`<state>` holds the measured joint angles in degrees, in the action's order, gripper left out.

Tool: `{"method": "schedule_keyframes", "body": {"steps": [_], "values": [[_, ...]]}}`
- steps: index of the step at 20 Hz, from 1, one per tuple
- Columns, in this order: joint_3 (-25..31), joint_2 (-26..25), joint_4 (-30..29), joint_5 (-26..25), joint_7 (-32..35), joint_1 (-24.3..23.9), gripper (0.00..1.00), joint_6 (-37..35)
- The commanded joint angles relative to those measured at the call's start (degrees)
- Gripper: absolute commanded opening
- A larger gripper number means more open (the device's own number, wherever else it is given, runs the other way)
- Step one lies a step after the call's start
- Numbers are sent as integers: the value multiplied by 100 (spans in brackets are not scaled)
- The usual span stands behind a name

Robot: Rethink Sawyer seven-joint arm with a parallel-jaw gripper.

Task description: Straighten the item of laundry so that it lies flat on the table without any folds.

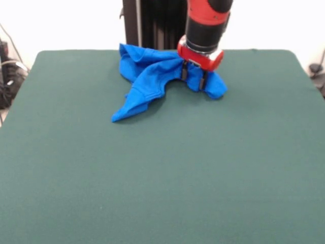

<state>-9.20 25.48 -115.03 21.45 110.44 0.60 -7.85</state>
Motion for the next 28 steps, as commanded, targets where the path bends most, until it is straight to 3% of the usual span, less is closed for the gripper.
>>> {"method": "schedule_keyframes", "body": {"steps": [1, 11, 20, 28], "values": [[352, -508, 472, 183, 1026, 6, 100, -44], [-725, -226, 1048, -244, 522, 109, 100, -816], [-1687, 313, 1597, -674, 724, 708, 100, -2404], [-1438, 16, 1638, -341, 1361, 681, 100, -2614]]}}
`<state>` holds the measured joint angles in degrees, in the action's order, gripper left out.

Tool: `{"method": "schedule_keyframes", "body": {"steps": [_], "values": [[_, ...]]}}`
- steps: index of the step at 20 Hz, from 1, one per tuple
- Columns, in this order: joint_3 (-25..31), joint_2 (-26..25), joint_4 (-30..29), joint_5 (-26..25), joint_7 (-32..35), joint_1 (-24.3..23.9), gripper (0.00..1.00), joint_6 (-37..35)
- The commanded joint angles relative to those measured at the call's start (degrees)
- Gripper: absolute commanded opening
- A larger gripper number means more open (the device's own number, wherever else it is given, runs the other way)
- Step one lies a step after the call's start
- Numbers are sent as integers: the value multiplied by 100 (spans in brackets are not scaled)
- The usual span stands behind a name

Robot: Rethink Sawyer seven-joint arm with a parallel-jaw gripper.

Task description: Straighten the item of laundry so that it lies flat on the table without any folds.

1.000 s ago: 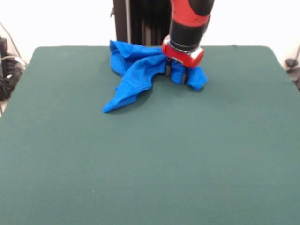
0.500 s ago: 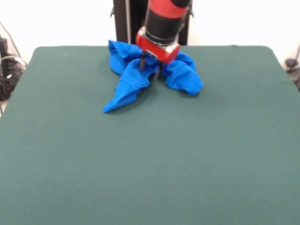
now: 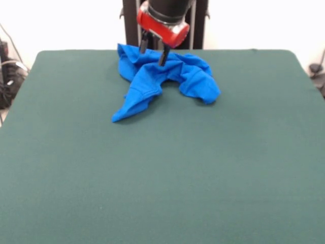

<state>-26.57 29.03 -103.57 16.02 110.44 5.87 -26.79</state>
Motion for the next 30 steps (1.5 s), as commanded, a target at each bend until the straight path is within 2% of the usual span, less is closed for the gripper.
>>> {"method": "schedule_keyframes", "body": {"steps": [1, 4, 10, 15, 17, 23, 30], "values": [[531, -433, 384, 325, 1369, 36, 100, -457], [904, -574, 224, 536, 1402, -121, 100, 71], [934, -507, -2, 739, 1575, 21, 100, 257], [714, -811, 200, 765, 1642, 163, 100, 33], [695, -857, 160, 848, 1760, 194, 100, -213], [720, -848, -38, 1030, 1870, 262, 100, -355], [893, -1158, -82, 1158, 1815, 112, 100, 113]]}}
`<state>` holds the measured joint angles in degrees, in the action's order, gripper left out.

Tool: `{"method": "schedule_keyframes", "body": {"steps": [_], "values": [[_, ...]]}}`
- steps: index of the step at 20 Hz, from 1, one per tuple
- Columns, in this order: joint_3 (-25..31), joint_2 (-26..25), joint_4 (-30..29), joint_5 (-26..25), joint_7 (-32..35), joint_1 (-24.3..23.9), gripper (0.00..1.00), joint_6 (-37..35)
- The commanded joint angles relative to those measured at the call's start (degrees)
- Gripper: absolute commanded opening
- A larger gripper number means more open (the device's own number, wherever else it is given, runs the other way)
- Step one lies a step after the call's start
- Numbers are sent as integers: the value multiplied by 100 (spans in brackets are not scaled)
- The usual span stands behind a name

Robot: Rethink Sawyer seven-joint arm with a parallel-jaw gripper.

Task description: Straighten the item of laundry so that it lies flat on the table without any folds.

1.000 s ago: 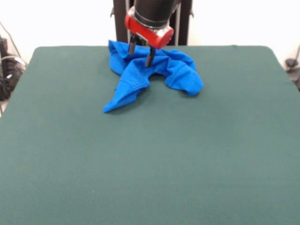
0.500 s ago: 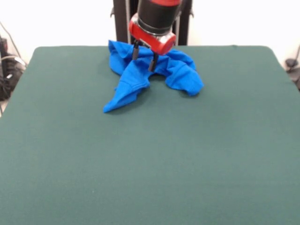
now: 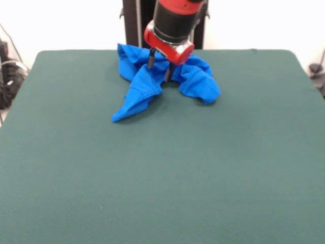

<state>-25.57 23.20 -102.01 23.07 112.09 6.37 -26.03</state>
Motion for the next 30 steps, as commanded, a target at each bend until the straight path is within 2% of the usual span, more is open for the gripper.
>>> {"method": "schedule_keyframes", "body": {"steps": [1, 12, 17, 26, 29, 30], "values": [[794, -598, -266, 451, 1624, 56, 100, 128], [817, -1038, -302, 473, 1578, -43, 100, 786], [1011, -1200, -369, 524, 1502, -196, 100, 1028], [1734, -1141, -641, 399, 1143, -754, 100, 1460], [1667, -1114, -645, 293, 1187, -665, 100, 1565], [1619, -1123, -627, 216, 1237, -609, 0, 1778]]}}
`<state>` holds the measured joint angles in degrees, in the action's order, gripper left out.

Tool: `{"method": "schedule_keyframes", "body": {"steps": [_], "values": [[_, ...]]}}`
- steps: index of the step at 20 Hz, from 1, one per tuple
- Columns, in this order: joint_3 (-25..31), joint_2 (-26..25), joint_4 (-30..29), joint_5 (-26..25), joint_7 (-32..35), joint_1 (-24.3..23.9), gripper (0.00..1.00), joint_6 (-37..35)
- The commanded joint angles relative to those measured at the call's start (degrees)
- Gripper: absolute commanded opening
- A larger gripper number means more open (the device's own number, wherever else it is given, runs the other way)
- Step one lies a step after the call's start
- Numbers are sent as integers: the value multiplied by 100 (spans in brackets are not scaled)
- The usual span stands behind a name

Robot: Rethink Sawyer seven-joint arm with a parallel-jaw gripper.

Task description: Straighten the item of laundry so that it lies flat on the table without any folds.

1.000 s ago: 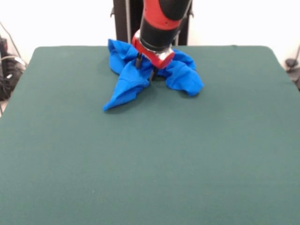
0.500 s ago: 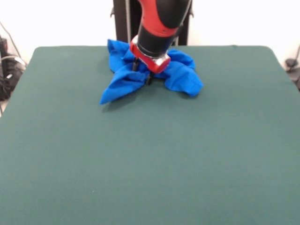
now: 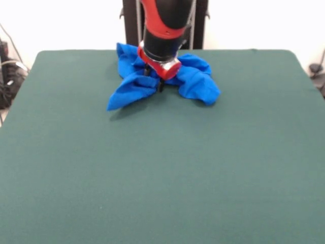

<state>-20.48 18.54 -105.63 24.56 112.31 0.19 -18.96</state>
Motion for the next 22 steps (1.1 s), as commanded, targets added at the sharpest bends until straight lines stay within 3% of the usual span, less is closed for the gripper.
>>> {"method": "schedule_keyframes", "body": {"steps": [1, 6, 12, 17, 22], "values": [[1021, -668, -244, 38, 1251, 93, 0, 1168], [920, -507, -359, 167, 1489, 217, 0, 1302], [970, 114, -831, 486, 1688, 430, 0, 526], [1132, 1030, -1425, 563, 1657, 538, 0, -549], [389, 1821, -1401, 197, 1982, 1108, 0, -2093]]}}
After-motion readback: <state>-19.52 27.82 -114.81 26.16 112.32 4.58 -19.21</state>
